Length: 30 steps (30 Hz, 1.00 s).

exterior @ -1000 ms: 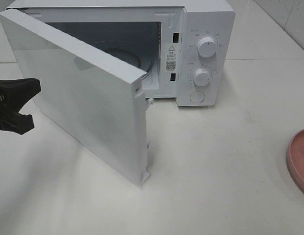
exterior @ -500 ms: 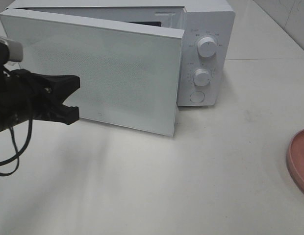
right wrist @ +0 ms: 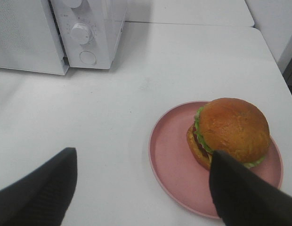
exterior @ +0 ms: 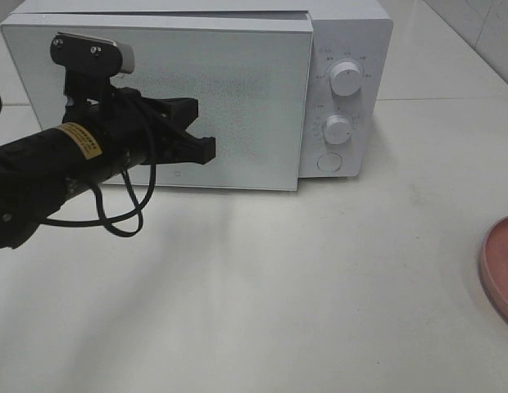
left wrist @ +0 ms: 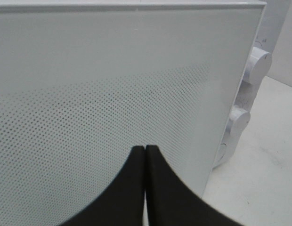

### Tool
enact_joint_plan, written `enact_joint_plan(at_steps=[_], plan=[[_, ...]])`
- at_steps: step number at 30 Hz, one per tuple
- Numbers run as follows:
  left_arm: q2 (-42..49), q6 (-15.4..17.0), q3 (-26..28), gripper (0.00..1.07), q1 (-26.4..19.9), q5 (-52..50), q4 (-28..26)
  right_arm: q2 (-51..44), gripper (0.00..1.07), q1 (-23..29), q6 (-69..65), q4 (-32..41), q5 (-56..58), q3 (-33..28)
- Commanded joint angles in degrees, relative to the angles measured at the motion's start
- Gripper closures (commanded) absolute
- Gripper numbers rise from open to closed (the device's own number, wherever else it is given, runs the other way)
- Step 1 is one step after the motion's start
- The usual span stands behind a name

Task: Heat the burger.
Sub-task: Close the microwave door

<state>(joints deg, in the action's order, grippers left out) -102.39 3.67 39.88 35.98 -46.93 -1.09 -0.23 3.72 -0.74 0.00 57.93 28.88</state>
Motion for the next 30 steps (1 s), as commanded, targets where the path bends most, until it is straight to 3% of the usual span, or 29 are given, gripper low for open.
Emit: enact_joint_plan(at_steps=[1,19,25,30], plan=[[-2.46,-0.06,3.84,1.07,0.40,-0.11,-2.18,-1.55,0.32,-0.40,0.40,0.00,-0.86,-0.23],[-11.00,0.11,19.02,1.07,0.40,4.18,-2.81,-1.55,0.32,-0.40,0.40,0.00,-0.86,-0.23],[-14.21,-0.23,24.47,1.07,-0.11,5.73,-5.56,-1.55,0.32,-0.40,0.40,0.00,-0.86,-0.23],[-14.78,-0.29,26.36,1.07,-0.80,7.51,-6.13,-1.55,0.32,-0.40,0.40,-0.34,-0.86,-0.23]])
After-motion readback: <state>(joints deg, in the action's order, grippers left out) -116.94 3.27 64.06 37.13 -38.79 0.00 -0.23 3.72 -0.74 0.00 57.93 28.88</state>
